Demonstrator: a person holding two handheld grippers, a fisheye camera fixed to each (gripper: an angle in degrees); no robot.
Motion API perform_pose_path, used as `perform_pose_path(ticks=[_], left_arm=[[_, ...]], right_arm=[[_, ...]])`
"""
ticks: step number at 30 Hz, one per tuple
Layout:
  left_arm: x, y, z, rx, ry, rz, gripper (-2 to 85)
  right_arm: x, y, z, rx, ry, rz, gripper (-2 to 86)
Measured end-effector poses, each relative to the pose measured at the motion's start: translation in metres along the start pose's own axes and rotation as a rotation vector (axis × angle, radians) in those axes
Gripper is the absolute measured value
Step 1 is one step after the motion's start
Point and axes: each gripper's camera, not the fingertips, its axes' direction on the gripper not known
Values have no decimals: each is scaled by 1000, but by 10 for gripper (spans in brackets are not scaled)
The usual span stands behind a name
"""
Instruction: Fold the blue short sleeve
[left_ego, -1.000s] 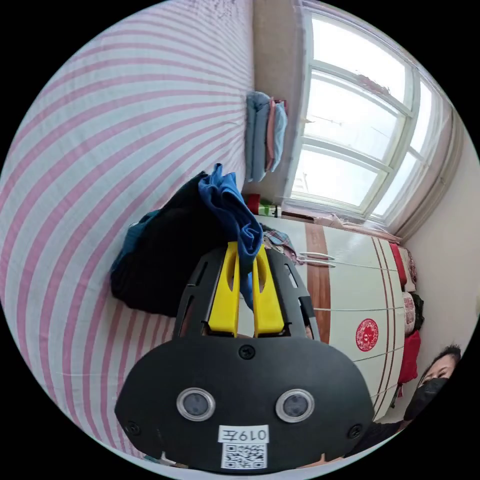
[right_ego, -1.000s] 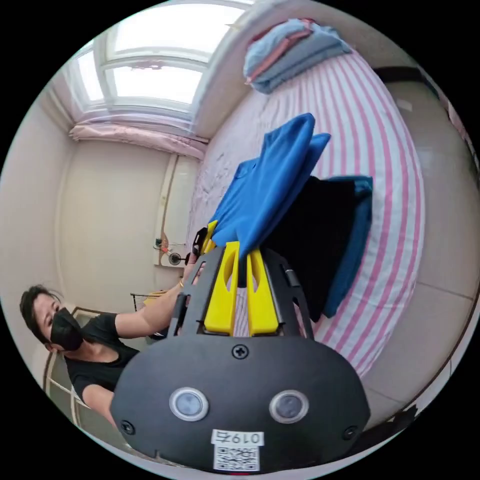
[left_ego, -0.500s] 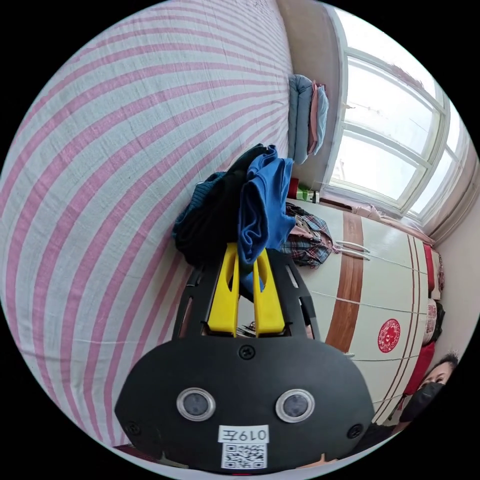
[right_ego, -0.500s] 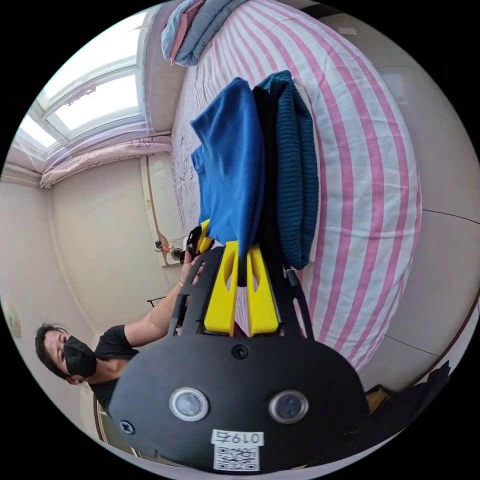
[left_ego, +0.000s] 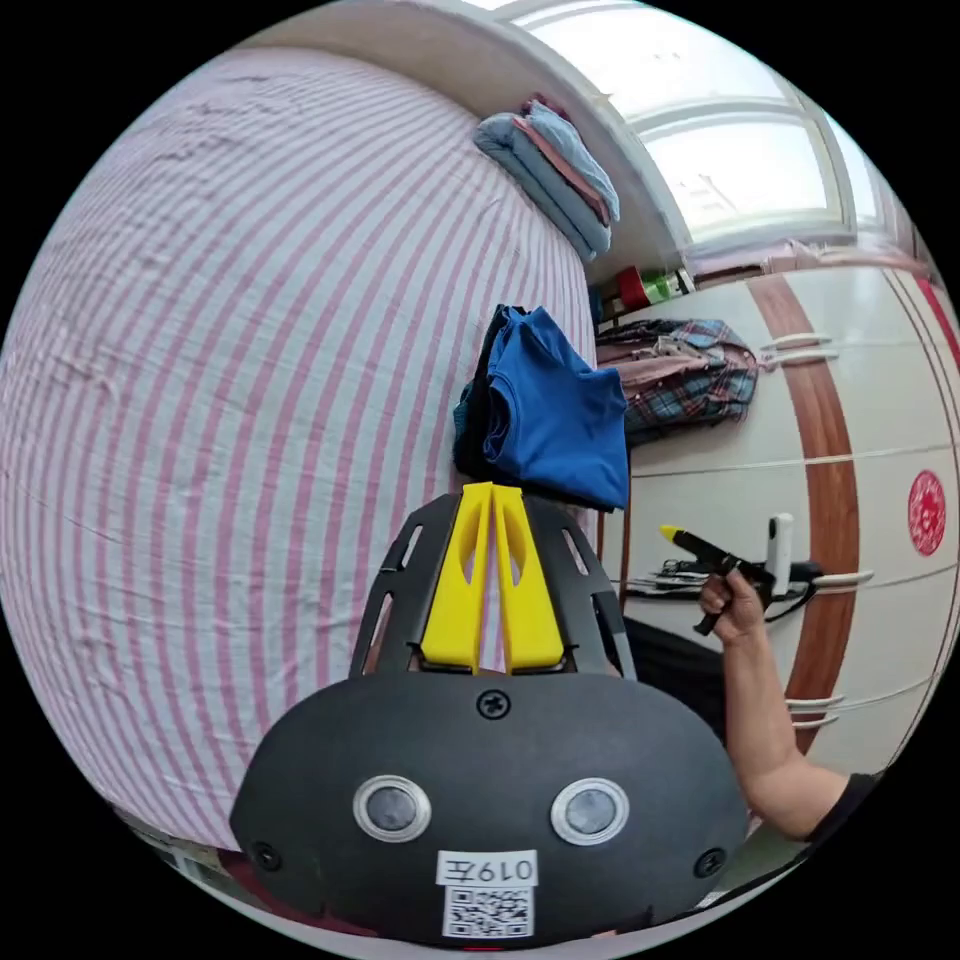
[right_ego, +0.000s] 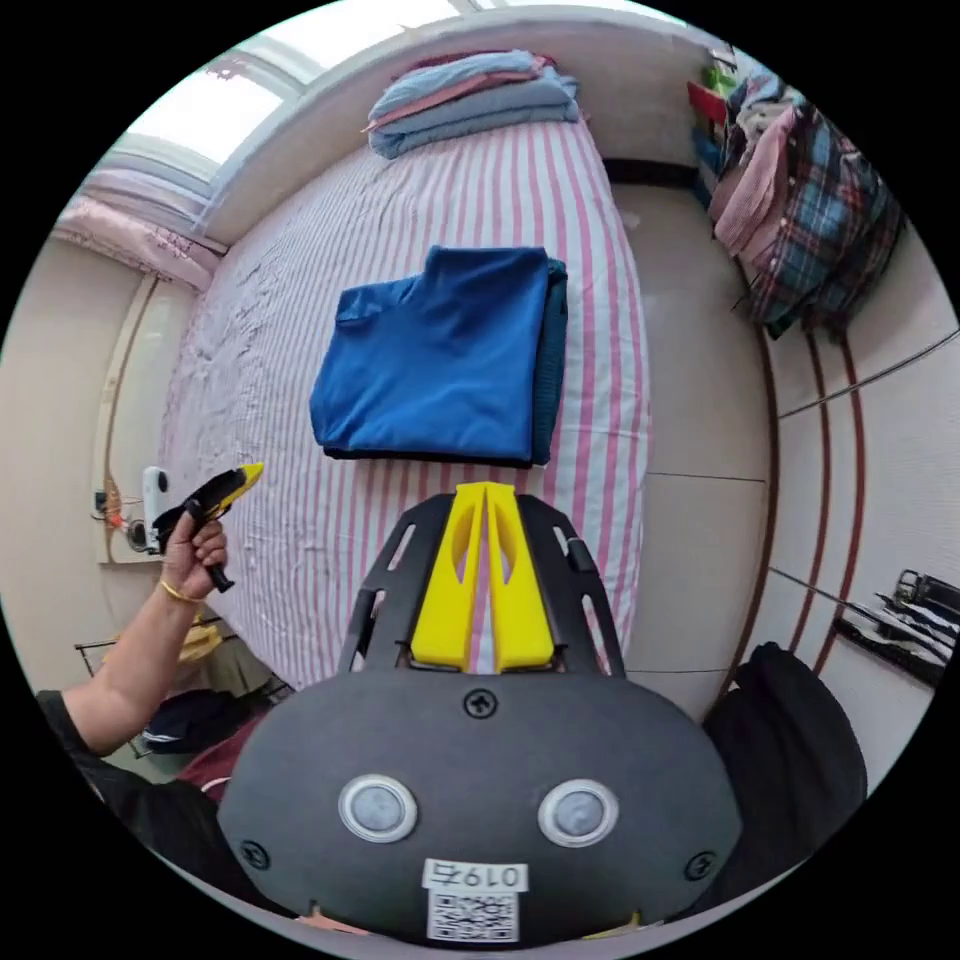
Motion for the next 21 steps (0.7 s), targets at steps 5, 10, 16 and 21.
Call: perform_pose_path(ticks=[5, 10, 16, 21], left_arm=[[91, 46, -149, -45, -248, 294, 8], [148, 112, -267, -65, -305, 384, 8], [188, 193, -375, -163, -388, 530, 8], [196, 226, -438, -218, -528, 629, 8]], right_arm=[[-173, 67, -115, 187, 88, -101, -6], [-333, 154, -205, 263, 55, 2, -7], [-462, 278, -249, 244, 179, -1, -7], [-534, 322, -264, 198, 214, -27, -8]])
